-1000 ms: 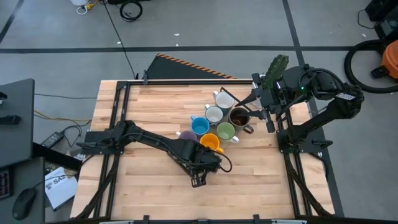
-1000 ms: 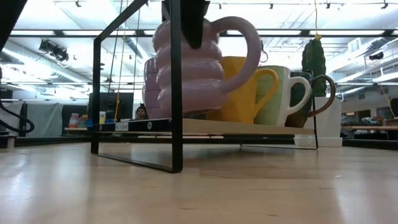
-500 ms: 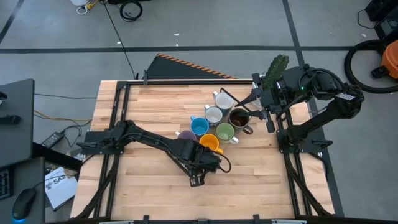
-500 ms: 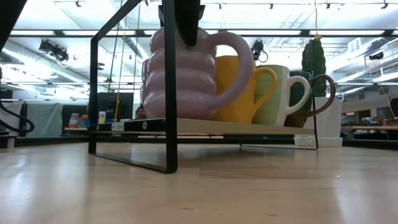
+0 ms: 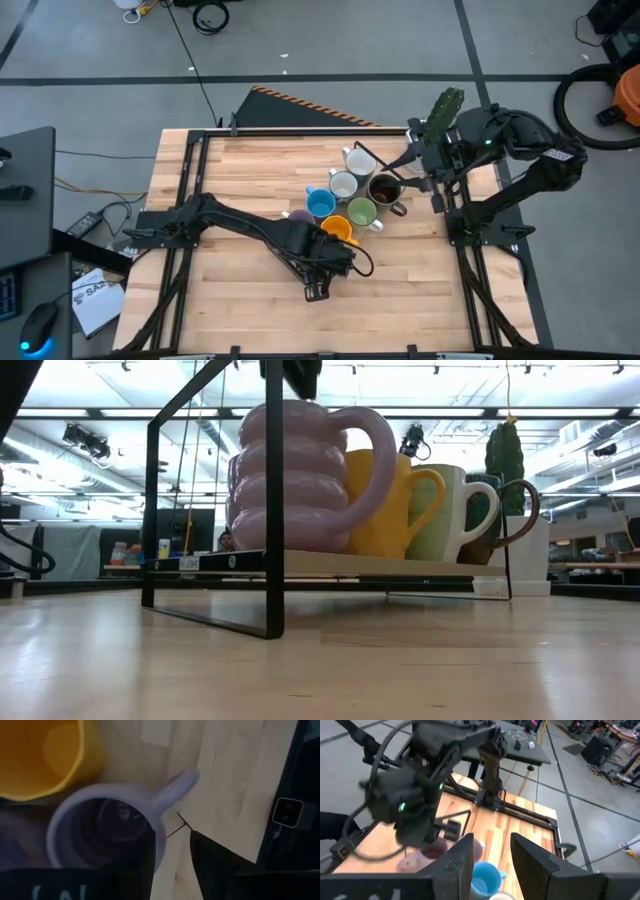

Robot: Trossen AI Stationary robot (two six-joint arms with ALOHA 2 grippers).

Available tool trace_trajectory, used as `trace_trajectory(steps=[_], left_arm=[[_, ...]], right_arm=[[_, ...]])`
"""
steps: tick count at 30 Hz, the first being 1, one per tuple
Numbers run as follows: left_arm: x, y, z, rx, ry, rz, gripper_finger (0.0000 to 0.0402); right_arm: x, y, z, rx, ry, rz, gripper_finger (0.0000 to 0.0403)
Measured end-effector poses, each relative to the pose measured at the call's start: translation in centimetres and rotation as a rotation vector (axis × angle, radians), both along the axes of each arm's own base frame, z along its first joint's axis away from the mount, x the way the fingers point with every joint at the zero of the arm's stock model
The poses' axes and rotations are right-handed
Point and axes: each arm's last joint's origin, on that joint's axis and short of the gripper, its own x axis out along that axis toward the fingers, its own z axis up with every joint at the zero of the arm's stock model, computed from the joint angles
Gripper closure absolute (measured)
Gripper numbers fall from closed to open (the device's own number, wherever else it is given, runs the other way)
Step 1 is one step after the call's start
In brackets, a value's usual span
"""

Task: Place coffee mugs
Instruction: Put the purple mug on the shelf, then return to Home Position

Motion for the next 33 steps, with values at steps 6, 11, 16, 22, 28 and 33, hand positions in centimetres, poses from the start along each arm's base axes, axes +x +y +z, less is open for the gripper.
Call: trace_trajectory(steps=[6,11,16,22,28,33], left_arm=[[-0.8,-0.6,2.3,0.087,-0.093,-0.094,0.0281],[-0.9,0.5,4.1,0.119,-0.205,-0.107,0.0302],[-0.4,1.3,4.1,0.146,-0.236,-0.163,0.0329],[0.1,2.4,4.3,0.19,-0.261,-0.228,0.0362],[0.1,3.4,4.2,0.214,-0.233,-0.253,0.0388],[-1.0,3.8,4.2,0.244,-0.149,-0.247,0.0394]], right_arm=[[-3.9,-0.4,0.5,0.078,-0.036,0.011,0.0268],[-5.3,-0.6,-1.5,0.139,-0.05,-0.009,0.0268],[-5.8,-0.7,-4.3,0.19,-0.119,-0.023,0.0268],[-6.1,-0.7,-7.5,0.284,-0.163,-0.041,0.0268],[-6.4,-0.4,-11.4,0.368,-0.171,-0.035,0.0268],[-7.2,-0.3,-14.1,0.433,-0.216,-0.05,0.0268]])
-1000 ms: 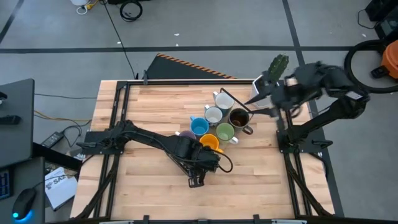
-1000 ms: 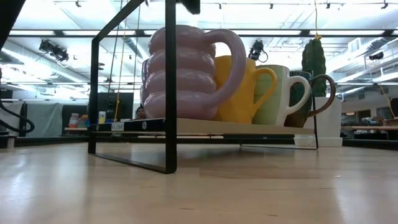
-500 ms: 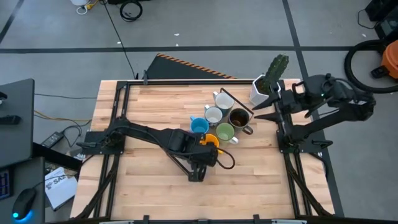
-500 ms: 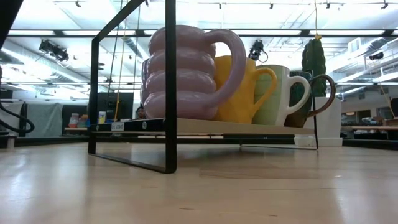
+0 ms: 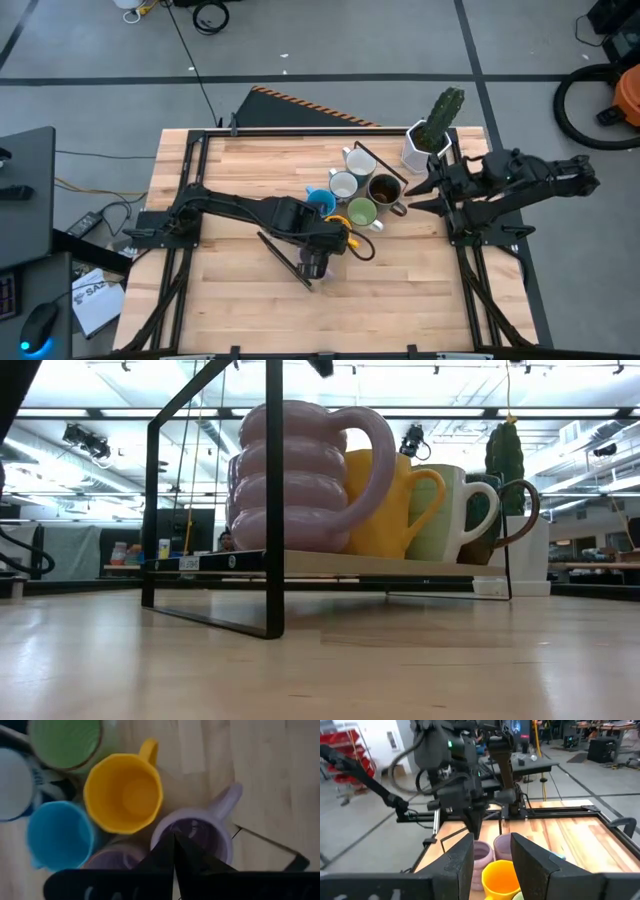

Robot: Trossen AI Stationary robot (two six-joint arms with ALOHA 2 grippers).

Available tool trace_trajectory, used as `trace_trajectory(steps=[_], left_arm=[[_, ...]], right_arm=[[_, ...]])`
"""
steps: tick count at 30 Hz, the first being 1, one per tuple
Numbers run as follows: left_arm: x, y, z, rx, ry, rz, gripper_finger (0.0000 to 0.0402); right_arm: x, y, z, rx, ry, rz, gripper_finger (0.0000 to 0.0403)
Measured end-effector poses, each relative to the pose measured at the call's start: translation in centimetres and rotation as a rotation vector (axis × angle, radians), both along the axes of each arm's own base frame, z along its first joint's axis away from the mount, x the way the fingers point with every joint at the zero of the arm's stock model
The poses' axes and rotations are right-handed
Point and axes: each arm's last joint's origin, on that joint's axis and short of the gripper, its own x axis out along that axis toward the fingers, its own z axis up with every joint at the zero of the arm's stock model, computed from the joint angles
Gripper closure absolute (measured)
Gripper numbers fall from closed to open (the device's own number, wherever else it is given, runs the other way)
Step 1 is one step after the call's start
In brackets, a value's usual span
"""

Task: Place coffee mugs
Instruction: Return to Home Position

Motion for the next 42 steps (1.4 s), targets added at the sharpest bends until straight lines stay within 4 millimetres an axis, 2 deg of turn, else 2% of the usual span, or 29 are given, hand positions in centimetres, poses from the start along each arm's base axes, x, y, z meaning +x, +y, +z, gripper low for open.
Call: trace_trajectory(steps=[7,13,19,23,30,42], left_arm=[[-2.0,0.4,3.1,0.022,-0.088,0.005,0.0393],[-2.5,1.2,4.0,0.065,-0.126,0.021,0.0393],[-1.7,1.2,1.0,0.074,-0.103,-0.043,0.0393],[-2.8,2.7,-0.2,0.029,-0.112,-0.045,0.0393],[-7.7,5.5,0.3,-0.024,-0.357,0.026,0.0393],[-17.5,7.6,-3.1,-0.097,-0.716,0.088,0.0393]], right_arm=[[-0.8,0.1,-3.3,0.059,-0.072,0.003,0.0268],[-0.8,0.3,-6.4,0.109,-0.092,0.016,0.0268],[-0.4,0.5,-10.3,0.165,-0.116,-0.011,0.0268],[-0.5,0.6,-11.3,0.202,-0.131,0.0,0.0268],[-0.7,0.6,-12.1,0.185,-0.141,0.006,0.0268],[-0.5,0.7,-14.9,0.138,-0.159,0.007,0.0268]])
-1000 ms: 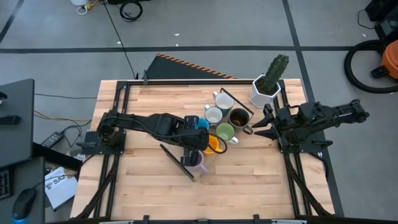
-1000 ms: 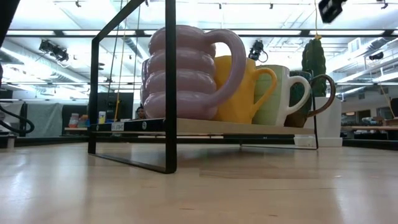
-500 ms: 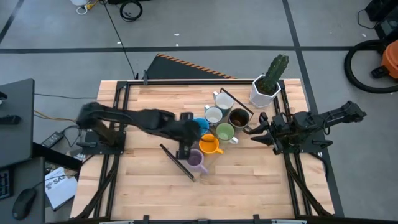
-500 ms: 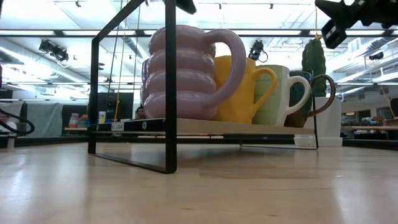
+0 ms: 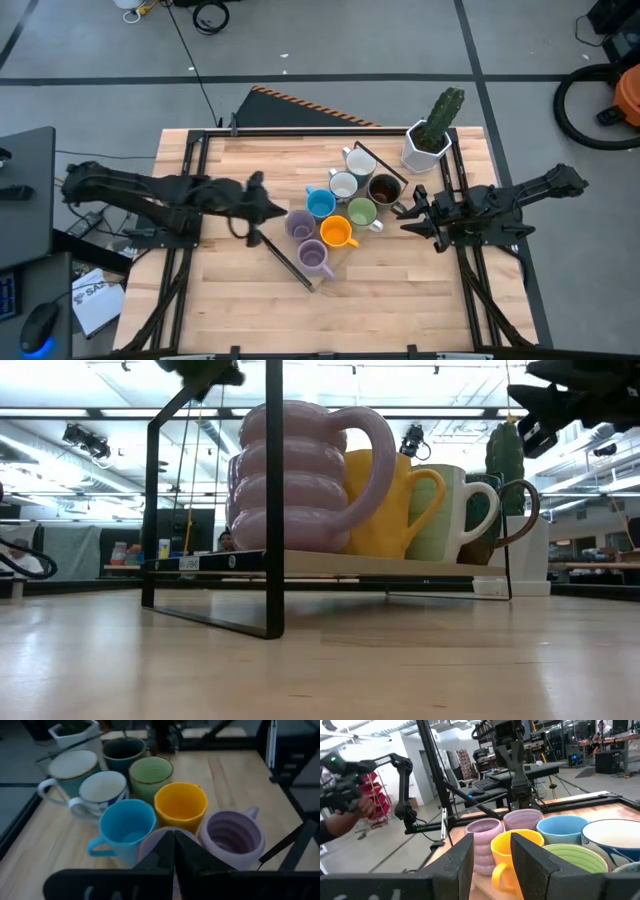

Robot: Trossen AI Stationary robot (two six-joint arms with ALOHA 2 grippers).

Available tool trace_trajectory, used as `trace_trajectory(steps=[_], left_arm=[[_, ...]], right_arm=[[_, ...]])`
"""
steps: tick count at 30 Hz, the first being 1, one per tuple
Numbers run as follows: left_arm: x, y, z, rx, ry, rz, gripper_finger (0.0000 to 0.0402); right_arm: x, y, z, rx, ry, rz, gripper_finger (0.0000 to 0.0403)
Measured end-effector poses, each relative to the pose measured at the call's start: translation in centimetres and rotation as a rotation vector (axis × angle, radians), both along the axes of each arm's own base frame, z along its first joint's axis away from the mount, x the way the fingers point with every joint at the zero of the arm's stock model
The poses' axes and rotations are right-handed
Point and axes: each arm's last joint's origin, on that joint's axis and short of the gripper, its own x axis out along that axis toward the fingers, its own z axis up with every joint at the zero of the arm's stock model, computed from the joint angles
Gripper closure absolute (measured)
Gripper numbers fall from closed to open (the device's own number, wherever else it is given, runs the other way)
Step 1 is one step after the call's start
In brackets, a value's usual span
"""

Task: Place coffee mugs
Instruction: Return to Home Position

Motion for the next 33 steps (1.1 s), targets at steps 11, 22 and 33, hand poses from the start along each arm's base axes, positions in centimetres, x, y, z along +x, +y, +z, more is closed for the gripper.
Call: trace_trajectory(steps=[11,22,33], left_arm=[[-6.2,1.4,-2.9,-0.072,-0.225,0.106,0.0393],[-9.1,1.9,-7.4,-0.143,-0.402,0.141,0.0393],[-11.0,2.3,-10.9,-0.116,-0.621,0.185,0.0393]], right_arm=[[0.0,0.0,-1.5,-0.053,0.0,-0.004,0.0268],[-0.1,0.0,-3.5,-0.03,0.026,-0.007,0.0268],[-0.1,0.0,-3.5,-0.038,0.026,0.003,0.0268]])
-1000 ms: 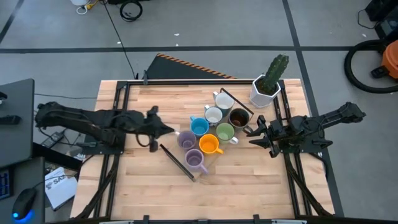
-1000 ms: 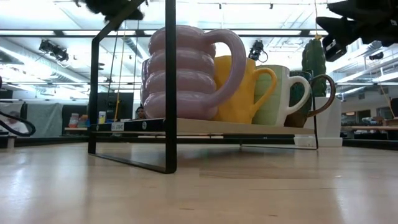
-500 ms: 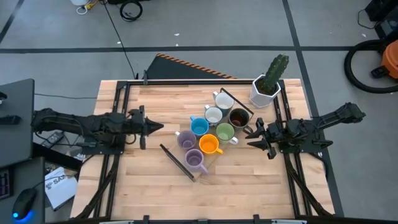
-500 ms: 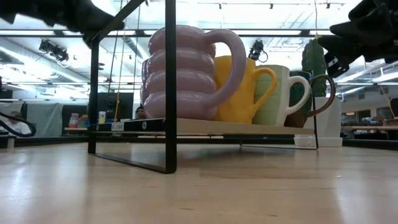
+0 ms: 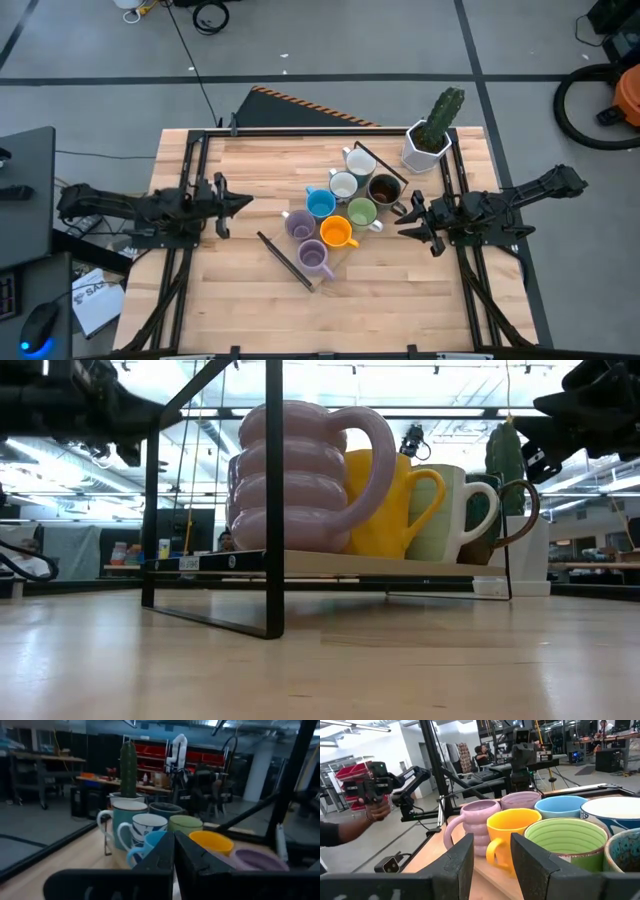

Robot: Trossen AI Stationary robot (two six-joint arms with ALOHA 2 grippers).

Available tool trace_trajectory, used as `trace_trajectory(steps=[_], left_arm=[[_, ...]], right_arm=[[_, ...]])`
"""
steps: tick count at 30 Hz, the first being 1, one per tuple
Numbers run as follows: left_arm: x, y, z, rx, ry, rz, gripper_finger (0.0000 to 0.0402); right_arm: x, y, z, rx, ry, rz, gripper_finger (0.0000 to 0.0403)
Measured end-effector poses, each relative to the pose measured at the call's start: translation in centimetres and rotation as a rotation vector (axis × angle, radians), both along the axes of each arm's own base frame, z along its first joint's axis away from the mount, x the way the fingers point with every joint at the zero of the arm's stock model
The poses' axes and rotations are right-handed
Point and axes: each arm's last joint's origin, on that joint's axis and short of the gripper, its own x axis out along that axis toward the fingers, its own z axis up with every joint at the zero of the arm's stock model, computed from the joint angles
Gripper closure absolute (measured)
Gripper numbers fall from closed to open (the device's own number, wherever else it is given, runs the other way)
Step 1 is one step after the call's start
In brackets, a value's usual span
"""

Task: Place coffee mugs
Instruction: Return to Home Position

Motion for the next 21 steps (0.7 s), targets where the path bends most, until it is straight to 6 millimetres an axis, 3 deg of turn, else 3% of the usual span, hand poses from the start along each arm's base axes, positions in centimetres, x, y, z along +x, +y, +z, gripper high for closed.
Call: trace_trajectory(steps=[7,16,21], left_arm=[[-0.4,0.1,-2.1,0.091,0.027,0.013,0.0393],[-0.8,0.1,-2.2,0.117,0.033,0.011,0.0393],[-0.8,0.1,-2.2,0.026,0.022,-0.002,0.0392]], right_arm=[[0.0,0.0,0.0,-0.002,0.0,0.0,0.0268],[0.0,0.0,0.0,-0.002,0.0,0.0,0.0268],[0.0,0.0,0.0,-0.002,0.0,0.0,0.0268]])
